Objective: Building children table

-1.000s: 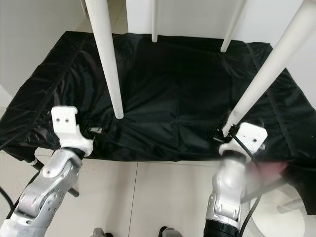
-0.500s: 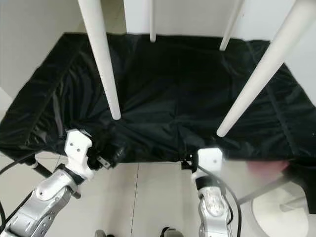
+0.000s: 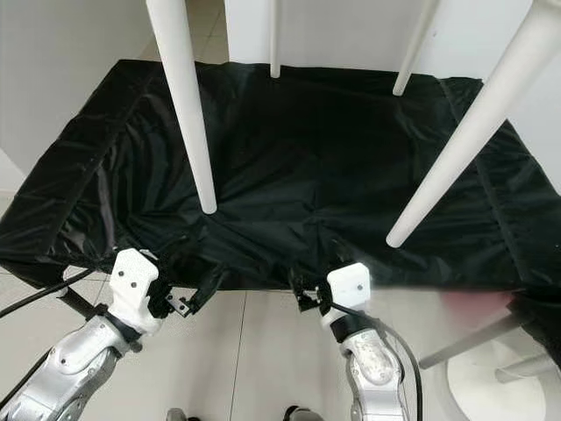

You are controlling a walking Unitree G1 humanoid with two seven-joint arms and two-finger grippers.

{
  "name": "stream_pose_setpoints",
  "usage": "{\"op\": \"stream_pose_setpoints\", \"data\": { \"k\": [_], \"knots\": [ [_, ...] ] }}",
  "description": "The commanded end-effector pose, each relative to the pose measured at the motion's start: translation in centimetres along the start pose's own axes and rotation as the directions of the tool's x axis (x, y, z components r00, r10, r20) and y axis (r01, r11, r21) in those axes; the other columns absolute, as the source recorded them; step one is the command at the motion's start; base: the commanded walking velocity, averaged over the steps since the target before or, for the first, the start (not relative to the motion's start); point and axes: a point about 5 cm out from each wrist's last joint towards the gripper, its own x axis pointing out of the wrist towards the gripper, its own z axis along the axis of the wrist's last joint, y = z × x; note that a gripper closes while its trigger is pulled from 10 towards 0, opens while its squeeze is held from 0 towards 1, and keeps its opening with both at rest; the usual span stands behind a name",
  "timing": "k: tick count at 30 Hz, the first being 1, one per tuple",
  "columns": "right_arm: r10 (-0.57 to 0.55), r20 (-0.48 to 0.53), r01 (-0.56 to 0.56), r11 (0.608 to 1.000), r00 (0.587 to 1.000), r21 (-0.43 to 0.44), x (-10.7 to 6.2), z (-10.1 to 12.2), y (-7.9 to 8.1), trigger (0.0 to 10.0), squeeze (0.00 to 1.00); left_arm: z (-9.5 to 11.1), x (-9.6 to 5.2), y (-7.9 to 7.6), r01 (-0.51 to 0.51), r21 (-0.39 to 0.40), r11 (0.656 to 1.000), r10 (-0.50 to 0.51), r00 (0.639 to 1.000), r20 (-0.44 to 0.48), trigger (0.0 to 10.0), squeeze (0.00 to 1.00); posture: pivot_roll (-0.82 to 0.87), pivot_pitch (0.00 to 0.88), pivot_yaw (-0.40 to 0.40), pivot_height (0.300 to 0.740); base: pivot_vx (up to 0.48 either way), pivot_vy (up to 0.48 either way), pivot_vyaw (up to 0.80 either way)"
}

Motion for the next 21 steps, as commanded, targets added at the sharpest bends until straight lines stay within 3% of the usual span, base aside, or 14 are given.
{"op": "stream_pose_setpoints", "data": {
  "k": [1, 6, 9, 11, 17, 21],
  "knots": [
    [0.051, -0.011, -0.05, 0.998, 0.999, 0.032, -0.3, -0.3, 0.6, 10.0, 0.0, -0.1, -0.4, -0.3, 0.082, 0.023, 0.996, -0.082, 0.997, 0.0, 10.0, 0.0, -0.01, 0.131, 0.017, 0.74, 0.0, 0.0, 0.0],
    [0.213, -0.068, -0.208, 0.976, 0.975, 0.07, -1.1, -1.3, 1.6, 10.0, 0.0, -0.9, -1.3, -0.5, 0.136, 0.036, 0.99, -0.135, 0.99, -0.026, 10.0, 0.0, -0.01, 0.132, 0.019, 0.74, 0.0, 0.0, 0.0],
    [0.39, -0.141, -0.384, 0.921, 0.91, 0.072, -2.2, -2.6, 2.1, 10.0, 0.0, -2.6, -2.4, -1.0, 0.222, 0.06, 0.973, -0.215, 0.971, -0.101, 10.0, 0.0, -0.01, 0.131, 0.018, 0.74, 0.0, 0.0, 0.0],
    [0.444, -0.168, -0.443, 0.895, 0.88, 0.047, -2.5, -3.0, 1.9, 10.0, 0.0, -3.5, -3.1, -1.1, 0.26, 0.081, 0.962, -0.247, 0.959, -0.142, 10.0, 0.0, -0.01, 0.131, 0.018, 0.74, 0.0, 0.0, 0.0],
    [0.511, -0.217, -0.514, 0.856, 0.832, 0.05, -2.9, -3.9, 1.6, 10.0, 0.0, -4.9, -3.9, -1.2, 0.277, 0.082, 0.958, -0.256, 0.946, -0.199, 10.0, 0.0, -0.01, 0.129, 0.017, 0.74, 0.0, 0.0, 0.0],
    [0.541, -0.329, -0.528, 0.838, 0.774, 0.136, -4.2, -6.7, 1.2, 10.0, 0.0, -7.4, -5.4, -1.4, 0.274, 0.055, 0.96, -0.246, 0.923, -0.296, 10.0, 0.0, -0.01, 0.124, 0.011, 0.74, 0.0, 0.0, 0.0]
  ]
}}
